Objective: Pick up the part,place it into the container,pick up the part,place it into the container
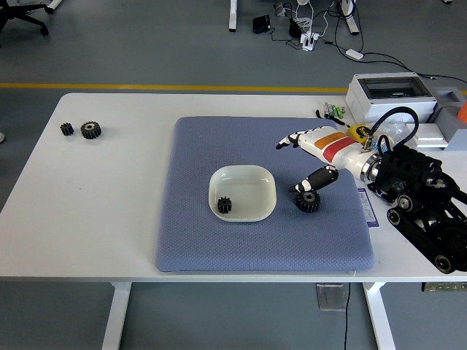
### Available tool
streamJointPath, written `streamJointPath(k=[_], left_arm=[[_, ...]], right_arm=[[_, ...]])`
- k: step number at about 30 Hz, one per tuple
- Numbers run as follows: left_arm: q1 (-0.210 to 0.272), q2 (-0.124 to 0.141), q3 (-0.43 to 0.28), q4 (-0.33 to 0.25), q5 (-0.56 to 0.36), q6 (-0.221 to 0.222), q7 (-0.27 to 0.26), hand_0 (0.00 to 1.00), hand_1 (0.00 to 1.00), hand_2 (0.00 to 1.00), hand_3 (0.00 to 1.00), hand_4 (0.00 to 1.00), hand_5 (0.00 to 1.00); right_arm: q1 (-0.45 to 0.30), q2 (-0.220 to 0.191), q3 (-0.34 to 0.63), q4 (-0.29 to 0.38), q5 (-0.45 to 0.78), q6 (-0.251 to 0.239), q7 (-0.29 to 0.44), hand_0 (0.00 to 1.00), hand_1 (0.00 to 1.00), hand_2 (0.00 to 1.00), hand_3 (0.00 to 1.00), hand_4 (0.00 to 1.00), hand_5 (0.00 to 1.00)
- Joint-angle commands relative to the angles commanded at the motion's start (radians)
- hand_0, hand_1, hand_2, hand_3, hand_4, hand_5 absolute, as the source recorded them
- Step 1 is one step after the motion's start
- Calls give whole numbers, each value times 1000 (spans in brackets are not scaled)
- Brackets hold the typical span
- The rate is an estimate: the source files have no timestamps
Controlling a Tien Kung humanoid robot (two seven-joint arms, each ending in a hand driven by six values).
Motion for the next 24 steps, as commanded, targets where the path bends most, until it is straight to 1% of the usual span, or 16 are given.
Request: streamJointPath(k=[1, 10, 14, 18, 19, 24], left_arm=[[-1, -1, 0, 0, 0, 0, 0, 712, 671, 666, 566, 613, 546], [7, -3, 6, 0, -1, -2, 3, 712, 672, 666, 567, 613, 546], [9, 0, 6, 0, 1, -1, 4, 712, 672, 666, 567, 613, 546], [12, 1, 12, 0, -2, -2, 5, 712, 672, 666, 567, 613, 546], [11, 1, 15, 0, -4, -2, 4, 712, 672, 667, 566, 613, 546], [8, 2, 17, 0, -4, -3, 3, 712, 672, 667, 566, 613, 546]], right_arm=[[-4, 1, 0, -15, -11, 6, -2, 643, 697, 768, 762, 998, 236], [-19, 25, -24, -131, -40, 17, 1, 648, 704, 776, 773, 998, 252], [-20, 25, -36, -154, -33, 40, -1, 632, 693, 769, 776, 998, 256], [-17, 33, -56, -166, -6, 34, 1, 632, 693, 769, 776, 998, 256], [-15, 36, -61, -168, 4, 31, 2, 586, 658, 727, 767, 998, 260], [-9, 46, -78, -172, 36, 24, 1, 586, 658, 727, 767, 998, 260]])
